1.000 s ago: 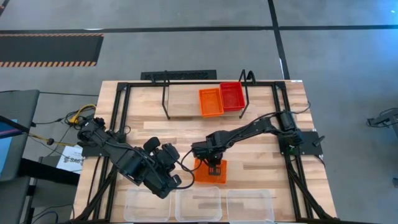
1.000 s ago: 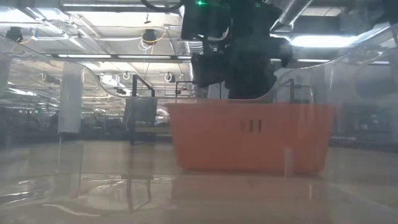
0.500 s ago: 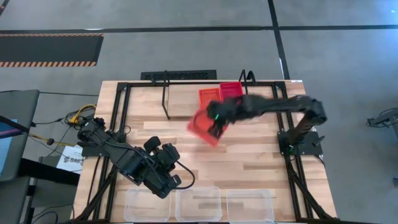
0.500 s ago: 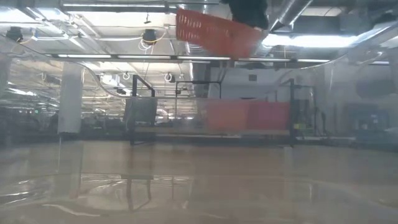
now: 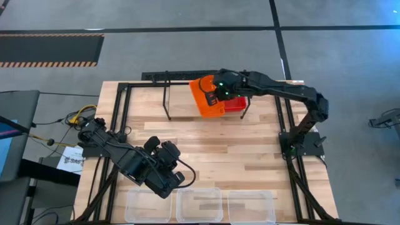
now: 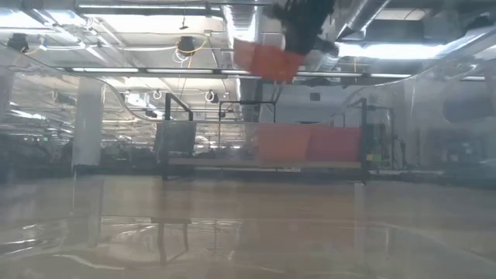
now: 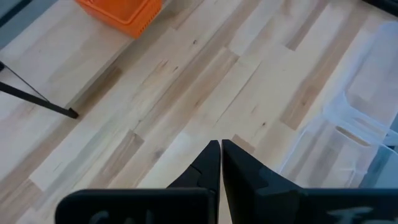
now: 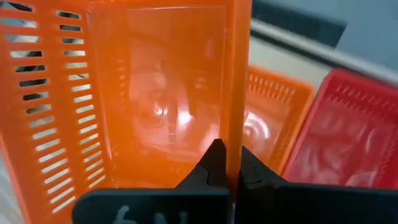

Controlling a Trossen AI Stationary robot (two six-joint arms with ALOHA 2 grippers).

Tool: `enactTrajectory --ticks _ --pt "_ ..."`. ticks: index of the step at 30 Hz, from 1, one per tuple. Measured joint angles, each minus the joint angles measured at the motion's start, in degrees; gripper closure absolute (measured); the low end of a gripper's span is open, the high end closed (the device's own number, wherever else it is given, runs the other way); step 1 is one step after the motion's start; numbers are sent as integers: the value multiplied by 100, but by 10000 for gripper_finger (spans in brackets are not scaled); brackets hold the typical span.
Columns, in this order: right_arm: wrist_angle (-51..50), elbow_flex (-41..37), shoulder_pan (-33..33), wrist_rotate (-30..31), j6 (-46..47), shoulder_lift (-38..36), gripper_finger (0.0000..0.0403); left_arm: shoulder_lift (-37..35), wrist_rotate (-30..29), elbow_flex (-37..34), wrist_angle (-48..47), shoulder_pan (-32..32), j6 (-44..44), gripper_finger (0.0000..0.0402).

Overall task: Stack baskets on shelf by color
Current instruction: Stack the orange bin on top of the orange bins on the shelf

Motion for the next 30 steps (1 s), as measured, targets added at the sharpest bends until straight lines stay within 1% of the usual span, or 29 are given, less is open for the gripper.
enactTrajectory --ticks 3,7,16,21,25,30 --pt "-87 -204 -210 -337 120 190 401 0 -18 0 2 0 10 398" --pt "-68 -343 -377 -371 142 359 401 0 -16 0 0 0 27 398" --pt "15 -615 -746 -322 282 375 401 0 -159 0 0 0 231 398" --pt "299 -952 -733 -329 373 378 401 0 -189 0 0 9 310 398" --pt "364 -1077 -741 -327 430 378 401 0 -190 0 1 9 332 398" --pt "893 -1349 -739 -325 566 378 401 0 -190 0 0 9 330 398"
